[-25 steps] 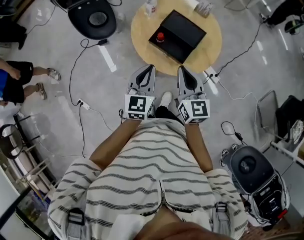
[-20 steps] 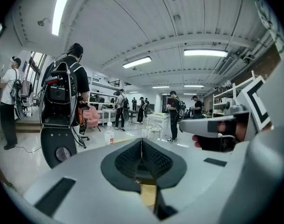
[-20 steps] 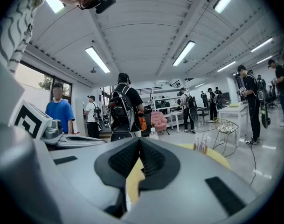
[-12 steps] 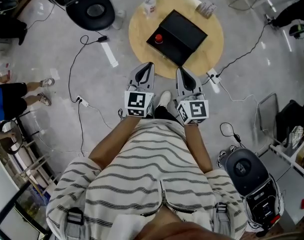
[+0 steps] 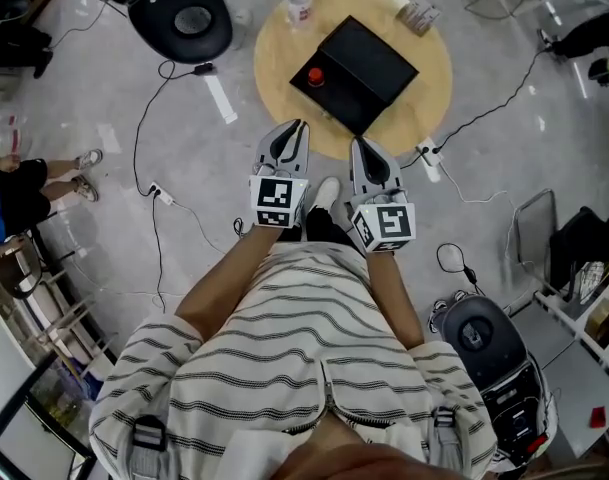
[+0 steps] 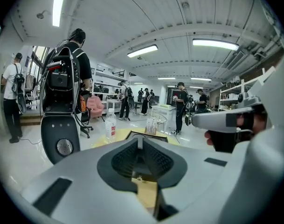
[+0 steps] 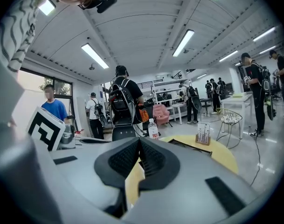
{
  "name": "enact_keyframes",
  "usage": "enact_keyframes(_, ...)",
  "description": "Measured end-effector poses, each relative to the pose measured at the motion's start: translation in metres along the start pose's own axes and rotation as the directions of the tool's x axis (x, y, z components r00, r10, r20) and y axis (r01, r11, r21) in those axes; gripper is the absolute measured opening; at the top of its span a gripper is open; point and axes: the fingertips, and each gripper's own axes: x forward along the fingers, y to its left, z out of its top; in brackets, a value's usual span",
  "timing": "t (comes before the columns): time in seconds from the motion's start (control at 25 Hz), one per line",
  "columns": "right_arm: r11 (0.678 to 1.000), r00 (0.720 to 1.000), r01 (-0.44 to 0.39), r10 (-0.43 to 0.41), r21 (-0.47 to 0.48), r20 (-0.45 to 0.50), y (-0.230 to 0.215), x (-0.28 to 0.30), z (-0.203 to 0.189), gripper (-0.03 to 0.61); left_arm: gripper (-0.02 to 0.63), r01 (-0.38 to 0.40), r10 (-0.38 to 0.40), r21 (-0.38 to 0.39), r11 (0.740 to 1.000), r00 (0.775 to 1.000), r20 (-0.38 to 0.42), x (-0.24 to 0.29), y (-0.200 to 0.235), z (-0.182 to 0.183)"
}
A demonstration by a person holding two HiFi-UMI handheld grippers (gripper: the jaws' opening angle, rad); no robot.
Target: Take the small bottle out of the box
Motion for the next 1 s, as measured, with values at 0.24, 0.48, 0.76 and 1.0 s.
enact_keyframes(0.24, 1.0, 1.0, -0.003, 0.003, 0.013, -0.02, -0.005, 0.003, -0.008, 0.018, 0.048, -0.002, 0.001, -0.045, 0.999, 0.999, -0.036, 0.019, 0.004, -0.013)
enact_keyframes(0.48, 1.0, 0.999, -0.004, 0.005, 0.02, -0.038, -0.01, 0.006, -0.014, 0.018, 0.087, -0.013, 0.009, -0.054, 0.998, 0.998, -0.06, 0.038, 0.009, -0.024)
enact_keyframes(0.76, 1.0, 0.999, -0.011, 0.012, 0.02, -0.053, -0.008, 0.01, -0.017, 0.018, 0.124, -0.025, 0.022, -0.041, 0.999, 0.997, -0.072, 0.058, 0.019, -0.031)
enact_keyframes(1.0, 1.0, 0.997, -0.006, 0.008, 0.019, -0.071, -0.013, 0.011, -0.021, 0.018, 0.149, -0.022, 0.019, -0.04, 0.999, 0.997, -0.077, 0.079, 0.024, -0.036)
